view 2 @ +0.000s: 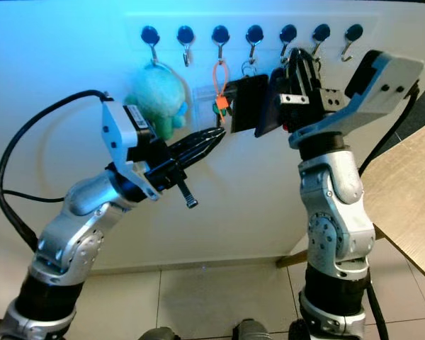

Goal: Hang keys on a hook

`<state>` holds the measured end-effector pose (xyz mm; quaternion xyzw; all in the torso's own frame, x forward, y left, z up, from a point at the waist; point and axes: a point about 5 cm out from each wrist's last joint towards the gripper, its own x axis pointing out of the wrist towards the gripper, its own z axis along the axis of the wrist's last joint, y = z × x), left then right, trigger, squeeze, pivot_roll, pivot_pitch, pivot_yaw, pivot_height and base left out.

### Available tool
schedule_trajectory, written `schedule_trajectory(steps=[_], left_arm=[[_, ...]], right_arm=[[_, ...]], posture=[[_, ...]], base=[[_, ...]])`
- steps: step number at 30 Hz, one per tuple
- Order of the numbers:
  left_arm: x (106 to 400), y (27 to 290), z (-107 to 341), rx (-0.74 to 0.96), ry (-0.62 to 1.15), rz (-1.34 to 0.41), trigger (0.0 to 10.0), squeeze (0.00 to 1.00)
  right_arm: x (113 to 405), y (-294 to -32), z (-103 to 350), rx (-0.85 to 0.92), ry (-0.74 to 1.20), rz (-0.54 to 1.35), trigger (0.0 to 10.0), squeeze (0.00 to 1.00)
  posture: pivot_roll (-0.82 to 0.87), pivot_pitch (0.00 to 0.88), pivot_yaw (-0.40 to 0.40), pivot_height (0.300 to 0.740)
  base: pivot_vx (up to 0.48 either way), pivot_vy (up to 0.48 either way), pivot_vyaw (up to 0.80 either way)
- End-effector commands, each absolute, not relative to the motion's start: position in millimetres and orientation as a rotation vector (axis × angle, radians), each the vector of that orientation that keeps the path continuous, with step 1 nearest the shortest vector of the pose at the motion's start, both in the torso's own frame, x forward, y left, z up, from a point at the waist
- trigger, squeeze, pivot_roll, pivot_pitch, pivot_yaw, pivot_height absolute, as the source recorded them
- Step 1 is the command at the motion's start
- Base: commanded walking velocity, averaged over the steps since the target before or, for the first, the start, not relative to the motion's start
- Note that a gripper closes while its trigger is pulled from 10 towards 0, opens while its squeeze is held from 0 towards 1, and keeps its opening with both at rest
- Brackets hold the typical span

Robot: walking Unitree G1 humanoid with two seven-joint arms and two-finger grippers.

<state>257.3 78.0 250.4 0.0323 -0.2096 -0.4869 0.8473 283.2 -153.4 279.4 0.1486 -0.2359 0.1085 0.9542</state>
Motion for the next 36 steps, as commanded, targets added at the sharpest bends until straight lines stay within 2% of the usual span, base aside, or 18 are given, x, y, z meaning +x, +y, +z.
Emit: schedule_trajectory(steps=[1, 14, 15, 16, 17, 21, 26, 27, 29, 31, 33, 34, 35, 36], left_arm=[[252.6, 71.3, 251.4, 0.059, -0.451, -1.06, 10.0, 0.0], [252.0, 72.6, 251.7, 0.055, -0.447, -1.061, 10.0, 0.0], [251.8, 72.9, 251.3, 0.057, -0.444, -1.062, 10.0, 0.0], [251.5, 73.1, 250.7, 0.058, -0.441, -1.065, 10.0, 0.0], [251.5, 73.1, 250.6, 0.058, -0.441, -1.065, 10.0, 0.0], [251.5, 72.9, 250.7, 0.058, -0.441, -1.067, 10.0, 0.0], [251.5, 73.0, 251.1, 0.059, -0.44, -1.067, 10.0, 0.0], [251.5, 73.0, 251.1, 0.059, -0.44, -1.067, 10.0, 0.0], [251.2, 74.3, 251.3, 0.06, -0.439, -1.065, 10.0, 0.0], [251.2, 74.3, 251.3, 0.06, -0.439, -1.065, 10.0, 0.0], [250.8, 74.8, 251.4, 0.06, -0.437, -1.065, 10.0, 0.0], [250.8, 74.8, 251.4, 0.06, -0.437, -1.065, 10.0, 0.0], [250.3, 74.7, 251.3, 0.059, -0.435, -1.068, 10.0, 0.0], [250.3, 74.7, 251.3, 0.059, -0.435, -1.068, 10.0, 0.0]], right_arm=[[284.9, -154.8, 272.1, 0.294, -0.435, 0.207, 10.0, 0.0], [281.3, -147.6, 274.6, 0.302, -0.451, 0.275, 10.0, 0.0], [281.1, -145.8, 274.9, 0.264, -0.448, 0.282, 10.0, 0.0], [281.3, -137.5, 272.0, 0.093, -0.438, 0.301, 10.0, 0.0], [281.4, -132.4, 268.9, 0.015, -0.43, 0.318, 10.0, 0.0], [281.6, -121.0, 258.5, -0.082, -0.39, 0.358, 10.0, 0.0], [281.8, -99.8, 223.5, -0.308, -0.243, 0.374, 10.0, 0.0], [281.8, -99.8, 223.5, -0.308, -0.243, 0.374, 10.0, 0.0], [282.2, -97.1, 213.9, -0.454, -0.221, 0.322, 10.0, 0.0], [282.2, -97.1, 213.9, -0.454, -0.221, 0.322, 10.0, 0.0], [283.4, -101.7, 214.9, -0.591, -0.249, 0.241, 10.0, 0.0], [283.4, -101.7, 214.9, -0.591, -0.249, 0.241, 10.0, 0.0], [284.9, -109.4, 220.4, -0.718, -0.291, 0.154, 10.0, 0.0], [284.9, -109.4, 220.4, -0.718, -0.291, 0.154, 10.0, 0.0]], posture=[[0.04, 0.115, -0.01, 0.74], [0.04, 0.117, -0.014, 0.74], [0.04, 0.117, -0.014, 0.74], [0.04, 0.118, -0.012, 0.74], [0.04, 0.118, -0.012, 0.74], [0.04, 0.12, -0.013, 0.74], [0.04, 0.122, -0.015, 0.74], [0.04, 0.122, -0.015, 0.74], [0.05, 0.125, -0.016, 0.74], [0.05, 0.125, -0.016, 0.74], [0.05, 0.126, -0.014, 0.74], [0.05, 0.126, -0.014, 0.74], [0.04, 0.126, -0.013, 0.74], [0.04, 0.126, -0.013, 0.74]], base=[[0.0, 0.0, 0.0], [0.0, 0.0, 0.0], [0.0, 0.0, 0.0], [0.0, 0.0, 0.0], [0.0, 0.0, 0.0], [0.0, 0.0, 0.0], [0.0, 0.0, 0.0], [0.0, 0.0, 0.0], [0.0, 0.0, 0.0], [0.0, 0.0, 0.0], [0.0, 0.0, 0.0], [0.0, 0.0, 0.0], [0.0, 0.0, 0.0], [0.0, 0.0, 0.0]])
